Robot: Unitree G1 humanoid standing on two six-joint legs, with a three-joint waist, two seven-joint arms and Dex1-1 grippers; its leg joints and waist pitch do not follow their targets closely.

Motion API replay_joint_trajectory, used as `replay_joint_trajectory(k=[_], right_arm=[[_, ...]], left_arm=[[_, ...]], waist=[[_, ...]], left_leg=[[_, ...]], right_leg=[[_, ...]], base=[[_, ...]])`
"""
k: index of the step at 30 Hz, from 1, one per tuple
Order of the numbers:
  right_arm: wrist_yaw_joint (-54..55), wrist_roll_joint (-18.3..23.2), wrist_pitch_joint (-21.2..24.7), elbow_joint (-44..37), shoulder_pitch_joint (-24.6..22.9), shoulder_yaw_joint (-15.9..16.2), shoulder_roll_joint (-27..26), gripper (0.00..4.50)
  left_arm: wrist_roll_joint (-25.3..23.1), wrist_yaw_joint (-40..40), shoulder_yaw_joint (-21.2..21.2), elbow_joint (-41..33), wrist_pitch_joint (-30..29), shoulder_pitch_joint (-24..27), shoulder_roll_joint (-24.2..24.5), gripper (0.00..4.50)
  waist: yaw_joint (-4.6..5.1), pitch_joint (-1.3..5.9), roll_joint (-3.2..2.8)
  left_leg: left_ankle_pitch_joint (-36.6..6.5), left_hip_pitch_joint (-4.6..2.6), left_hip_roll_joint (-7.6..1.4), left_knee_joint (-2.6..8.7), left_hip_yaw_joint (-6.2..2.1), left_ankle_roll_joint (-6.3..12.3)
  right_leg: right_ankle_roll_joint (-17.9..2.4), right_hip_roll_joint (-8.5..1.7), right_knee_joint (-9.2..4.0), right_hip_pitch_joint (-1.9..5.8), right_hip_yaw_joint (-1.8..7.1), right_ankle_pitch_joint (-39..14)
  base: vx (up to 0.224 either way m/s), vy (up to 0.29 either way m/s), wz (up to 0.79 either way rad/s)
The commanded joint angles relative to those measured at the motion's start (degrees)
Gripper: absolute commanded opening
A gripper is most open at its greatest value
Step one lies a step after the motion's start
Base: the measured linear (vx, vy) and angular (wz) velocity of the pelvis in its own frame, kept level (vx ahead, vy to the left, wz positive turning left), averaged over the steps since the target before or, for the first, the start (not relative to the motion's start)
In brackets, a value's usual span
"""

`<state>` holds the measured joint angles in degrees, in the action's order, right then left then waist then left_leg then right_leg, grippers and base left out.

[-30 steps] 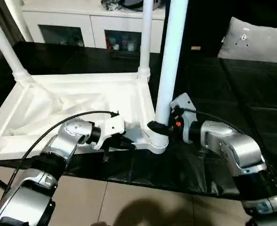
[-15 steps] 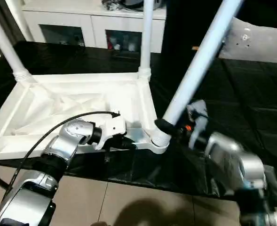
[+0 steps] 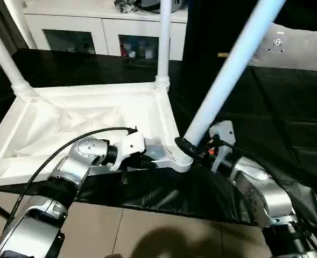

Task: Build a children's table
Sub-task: Insert table leg to table base

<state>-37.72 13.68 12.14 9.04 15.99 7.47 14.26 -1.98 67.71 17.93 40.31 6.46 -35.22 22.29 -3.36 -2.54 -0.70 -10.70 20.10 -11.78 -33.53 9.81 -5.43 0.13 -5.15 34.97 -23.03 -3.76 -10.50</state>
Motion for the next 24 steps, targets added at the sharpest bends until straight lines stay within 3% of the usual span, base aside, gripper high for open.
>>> replay_joint_trajectory(k=[1,6,12,14,21,24], right_arm=[[1.37,-5.85,2.63,5.48,-1.01,1.39,3.17,1.88],[-0.12,-6.89,3.31,7.98,1.21,3.52,3.9,1.88],[-2.78,-6.5,5.23,9.94,3.43,5.31,4.29,1.88],[-4.2,-6.52,5.99,11.52,4.97,6.73,4.47,1.88],[-4.74,-7.1,6.4,10.81,4.82,7.49,4.32,1.88],[-4.39,-6.65,7.18,9.3,4.25,7.44,4.05,1.88]], left_arm=[[1.81,0.27,-1.92,-2.04,1.14,0.61,0.39,0.0],[1.39,1.3,-1.03,-2.39,1.78,0.7,1.04,0.0],[0.51,2.74,-0.34,-0.9,2.78,-1.18,1.32,0.0],[-0.11,3.54,0.17,1.13,3.71,-3.46,1.13,0.0],[-0.81,2.14,0.04,4.69,4.72,-6.65,-0.13,0.0],[-0.74,1.04,-0.48,6.23,5.14,-7.85,-0.85,0.0]], waist=[[-0.11,2.88,0.4],[0.25,2.76,0.28],[0.53,2.86,0.17],[0.75,2.89,-0.12],[0.83,2.81,-0.6],[0.76,2.76,-0.4]], left_leg=[[-17.31,0.17,-0.85,4.6,-0.23,0.29],[-17.99,0.1,-0.83,4.57,-0.2,0.36],[-18.09,0.15,-0.87,4.6,-0.23,0.44],[-18.52,0.07,-0.76,4.56,-0.2,0.26],[-20.19,-0.16,-0.78,4.57,-0.28,-0.23],[-21.35,-0.41,-0.72,4.53,-0.28,-0.14]], right_leg=[[-8.62,-2.64,-5.22,2.54,2.31,-21.65],[-8.08,-2.68,-5.56,2.28,2.34,-24.15],[-8.9,-2.59,-5.36,2.4,2.34,-22.18],[-9.35,-2.48,-5.41,2.36,2.32,-21.77],[-9.72,-2.45,-5.56,2.35,2.28,-22.17],[-9.25,-2.45,-5.87,2.23,2.23,-24.3]], base=[[0.0,0.0,0.0],[0.0,0.0,0.0],[0.0,0.0,0.0],[0.0,0.0,0.0],[0.0,0.0,0.0],[0.0,0.0,0.0]])
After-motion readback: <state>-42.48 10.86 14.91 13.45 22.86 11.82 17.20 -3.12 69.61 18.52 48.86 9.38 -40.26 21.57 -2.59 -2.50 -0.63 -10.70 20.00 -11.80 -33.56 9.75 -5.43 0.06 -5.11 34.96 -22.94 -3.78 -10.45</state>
